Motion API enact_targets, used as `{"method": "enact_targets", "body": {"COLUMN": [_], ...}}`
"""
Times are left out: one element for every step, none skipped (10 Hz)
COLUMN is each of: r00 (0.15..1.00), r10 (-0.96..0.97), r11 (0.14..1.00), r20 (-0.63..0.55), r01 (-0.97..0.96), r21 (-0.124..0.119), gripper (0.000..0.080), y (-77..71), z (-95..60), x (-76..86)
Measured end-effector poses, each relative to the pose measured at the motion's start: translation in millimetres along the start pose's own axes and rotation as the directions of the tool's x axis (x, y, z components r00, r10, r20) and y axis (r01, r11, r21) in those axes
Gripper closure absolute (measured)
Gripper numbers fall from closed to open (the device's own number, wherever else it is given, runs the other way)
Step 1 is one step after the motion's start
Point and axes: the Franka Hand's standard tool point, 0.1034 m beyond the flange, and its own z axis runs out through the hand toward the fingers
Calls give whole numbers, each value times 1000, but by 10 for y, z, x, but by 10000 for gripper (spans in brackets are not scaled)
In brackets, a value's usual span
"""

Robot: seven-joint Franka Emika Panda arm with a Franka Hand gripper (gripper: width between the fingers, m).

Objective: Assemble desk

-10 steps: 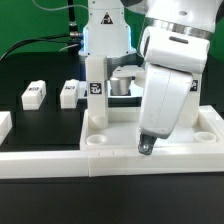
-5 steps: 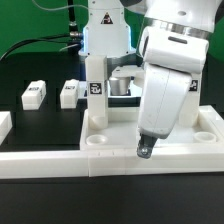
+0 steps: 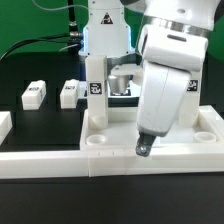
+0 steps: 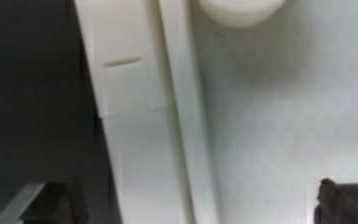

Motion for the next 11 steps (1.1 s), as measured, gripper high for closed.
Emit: {"method": "enact_targets", "body": {"r00": [1000,999,994,982,965,947,926,902,866,832,784], "r10": [25,48,108,188,260,321,377,431,499,555,620], "r11": [999,999,994,982,965,947,926,902,866,832,784], "r20": [15,17,21,25,26,27,28,29,29,13,-3], "r01": [-26,-48,-108,-189,-260,-322,-378,-431,-499,-555,-620], "r21": [19,16,13,14,13,12,11,10,7,21,45], "gripper": [150,150,150,150,150,150,150,150,150,150,150], "y": [60,146,207,204,195,196,192,191,196,197,168], "z": [-328,-531,-609,-577,-571,-572,-565,-564,-571,-663,-817], "x": [-177,-355,-504,-523,-500,-502,-502,-499,-510,-602,-776]}}
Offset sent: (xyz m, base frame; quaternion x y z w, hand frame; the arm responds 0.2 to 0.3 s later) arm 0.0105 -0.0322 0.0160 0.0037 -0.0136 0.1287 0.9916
